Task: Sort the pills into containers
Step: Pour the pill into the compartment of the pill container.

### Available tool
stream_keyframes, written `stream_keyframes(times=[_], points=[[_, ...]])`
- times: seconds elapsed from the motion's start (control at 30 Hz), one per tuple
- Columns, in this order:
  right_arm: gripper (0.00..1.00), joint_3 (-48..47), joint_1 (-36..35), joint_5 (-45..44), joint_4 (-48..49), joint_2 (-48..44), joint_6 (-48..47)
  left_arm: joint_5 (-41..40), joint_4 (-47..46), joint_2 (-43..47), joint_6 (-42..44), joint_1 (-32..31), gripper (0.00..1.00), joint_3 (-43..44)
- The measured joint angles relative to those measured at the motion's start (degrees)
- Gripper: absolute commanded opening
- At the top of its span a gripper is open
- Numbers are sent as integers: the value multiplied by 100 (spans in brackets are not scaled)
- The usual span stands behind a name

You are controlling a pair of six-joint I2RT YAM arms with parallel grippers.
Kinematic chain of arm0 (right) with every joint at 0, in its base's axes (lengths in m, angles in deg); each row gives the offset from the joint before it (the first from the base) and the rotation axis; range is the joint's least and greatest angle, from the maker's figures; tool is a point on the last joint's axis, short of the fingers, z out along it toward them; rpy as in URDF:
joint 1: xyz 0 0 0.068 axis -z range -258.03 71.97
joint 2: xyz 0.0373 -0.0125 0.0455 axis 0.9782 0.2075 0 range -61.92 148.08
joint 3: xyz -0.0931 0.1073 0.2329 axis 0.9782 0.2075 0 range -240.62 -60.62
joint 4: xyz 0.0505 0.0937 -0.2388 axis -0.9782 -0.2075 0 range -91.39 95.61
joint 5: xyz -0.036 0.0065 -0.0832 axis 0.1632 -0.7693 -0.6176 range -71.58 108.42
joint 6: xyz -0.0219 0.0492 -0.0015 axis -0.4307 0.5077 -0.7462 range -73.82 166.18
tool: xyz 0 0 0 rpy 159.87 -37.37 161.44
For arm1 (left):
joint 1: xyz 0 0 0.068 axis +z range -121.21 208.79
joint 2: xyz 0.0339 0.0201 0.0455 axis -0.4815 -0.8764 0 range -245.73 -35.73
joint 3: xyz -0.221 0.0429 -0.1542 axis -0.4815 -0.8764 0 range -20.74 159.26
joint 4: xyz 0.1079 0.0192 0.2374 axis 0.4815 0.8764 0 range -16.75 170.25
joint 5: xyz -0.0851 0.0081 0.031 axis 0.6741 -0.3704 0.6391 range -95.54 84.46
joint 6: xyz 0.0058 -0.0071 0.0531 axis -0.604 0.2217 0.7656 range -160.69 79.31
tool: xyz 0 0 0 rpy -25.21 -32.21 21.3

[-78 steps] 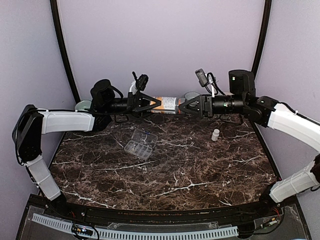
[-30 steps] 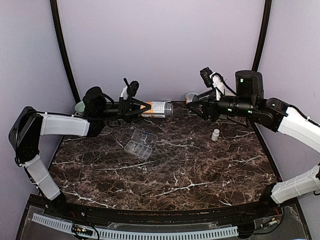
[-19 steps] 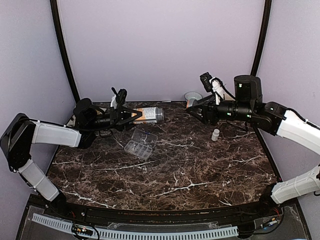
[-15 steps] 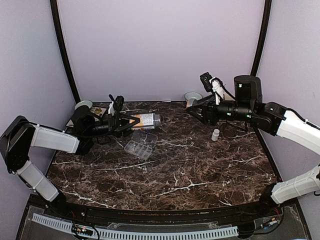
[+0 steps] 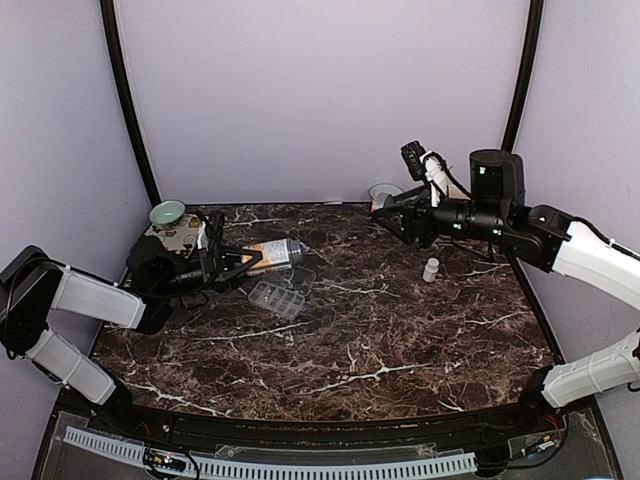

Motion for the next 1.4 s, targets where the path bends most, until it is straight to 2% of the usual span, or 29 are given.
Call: stream_keyframes(times=[0.17, 0.43, 1.4], points=[[38, 26, 0, 2, 87, 44, 4, -24, -555, -234, -94, 101, 0, -415], [37, 26, 0, 37, 122, 212, 31, 39, -1600, -1357, -522, 354, 0, -817], [36, 26, -15, 109, 212, 330, 125, 195, -1941, -2105, -380, 977, 0, -1294]])
